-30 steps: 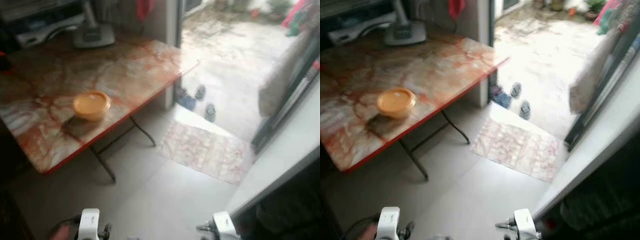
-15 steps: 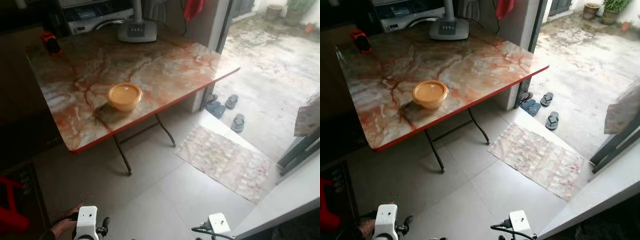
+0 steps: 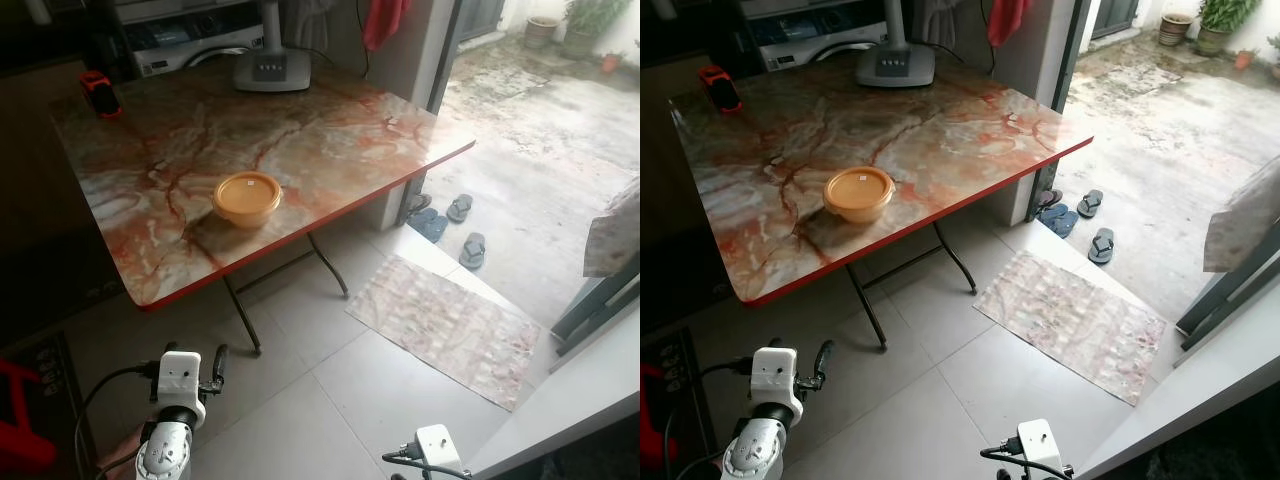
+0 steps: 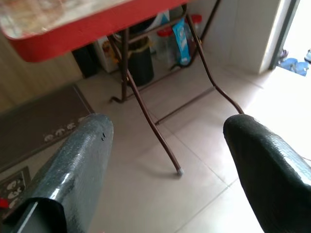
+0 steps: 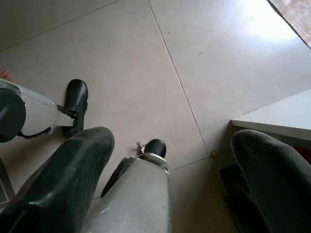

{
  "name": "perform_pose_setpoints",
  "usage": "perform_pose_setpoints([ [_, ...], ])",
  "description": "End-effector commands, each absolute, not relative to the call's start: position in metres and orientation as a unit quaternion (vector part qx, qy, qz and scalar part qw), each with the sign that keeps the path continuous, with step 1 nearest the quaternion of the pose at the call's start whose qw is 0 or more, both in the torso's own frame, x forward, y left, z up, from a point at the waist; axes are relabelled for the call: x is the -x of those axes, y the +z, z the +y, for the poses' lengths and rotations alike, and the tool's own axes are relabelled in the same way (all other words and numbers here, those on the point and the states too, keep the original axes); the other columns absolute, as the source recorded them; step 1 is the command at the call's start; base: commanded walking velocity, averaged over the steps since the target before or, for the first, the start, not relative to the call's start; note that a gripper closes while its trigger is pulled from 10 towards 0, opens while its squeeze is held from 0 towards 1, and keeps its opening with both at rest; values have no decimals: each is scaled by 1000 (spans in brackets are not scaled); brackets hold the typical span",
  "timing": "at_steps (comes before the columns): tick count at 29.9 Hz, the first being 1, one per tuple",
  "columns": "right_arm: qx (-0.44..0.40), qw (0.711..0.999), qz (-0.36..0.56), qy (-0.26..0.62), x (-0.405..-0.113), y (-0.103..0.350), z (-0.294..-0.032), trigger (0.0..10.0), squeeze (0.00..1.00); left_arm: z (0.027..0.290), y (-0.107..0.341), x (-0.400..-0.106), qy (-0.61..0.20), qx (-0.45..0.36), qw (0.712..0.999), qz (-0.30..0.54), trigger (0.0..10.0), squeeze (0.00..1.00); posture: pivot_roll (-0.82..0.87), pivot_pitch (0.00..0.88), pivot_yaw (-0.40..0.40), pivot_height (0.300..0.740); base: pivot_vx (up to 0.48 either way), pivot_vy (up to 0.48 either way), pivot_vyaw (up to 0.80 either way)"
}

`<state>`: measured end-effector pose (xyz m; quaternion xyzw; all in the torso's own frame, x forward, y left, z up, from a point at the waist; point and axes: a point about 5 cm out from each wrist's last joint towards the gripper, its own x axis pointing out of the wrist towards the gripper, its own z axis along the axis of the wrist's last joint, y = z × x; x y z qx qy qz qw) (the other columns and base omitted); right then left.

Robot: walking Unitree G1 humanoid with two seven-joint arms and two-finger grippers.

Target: Restocking fridge

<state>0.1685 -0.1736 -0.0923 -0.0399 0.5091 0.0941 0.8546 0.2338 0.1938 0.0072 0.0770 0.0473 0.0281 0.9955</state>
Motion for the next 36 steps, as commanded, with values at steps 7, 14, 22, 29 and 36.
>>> perform_pose_setpoints([
  [7, 41, 858, 506, 84, -167, -92, -178, 10000, 0, 196, 79, -249, 52, -117, 986, -106, 10000, 0, 22, 91, -3, 740, 0, 0, 0],
  [14, 42, 861, 501, 76, -167, -92, -177, 10000, 0, 189, 135, -273, 47, -116, 973, -193, 10000, 0, 24, 108, -1, 740, 0, 0, 0],
  [22, 34, 862, 501, 74, -167, -93, -175, 10000, 0, 182, 165, -286, 29, -86, 970, -225, 10000, 0, 33, 118, 6, 740, 61, 0, 0],
  [29, 53, 861, 499, 81, -168, -92, -177, 10000, 0, 184, 168, -286, 42, -65, 974, -215, 10000, 0, 36, 117, 5, 740, 339, 0, 110],
  [36, 52, 859, 502, 82, -170, -92, -175, 10000, 0, 184, 166, -284, 38, -63, 976, -206, 10000, 0, 37, 107, 2, 740, 355, 0, 338],
])
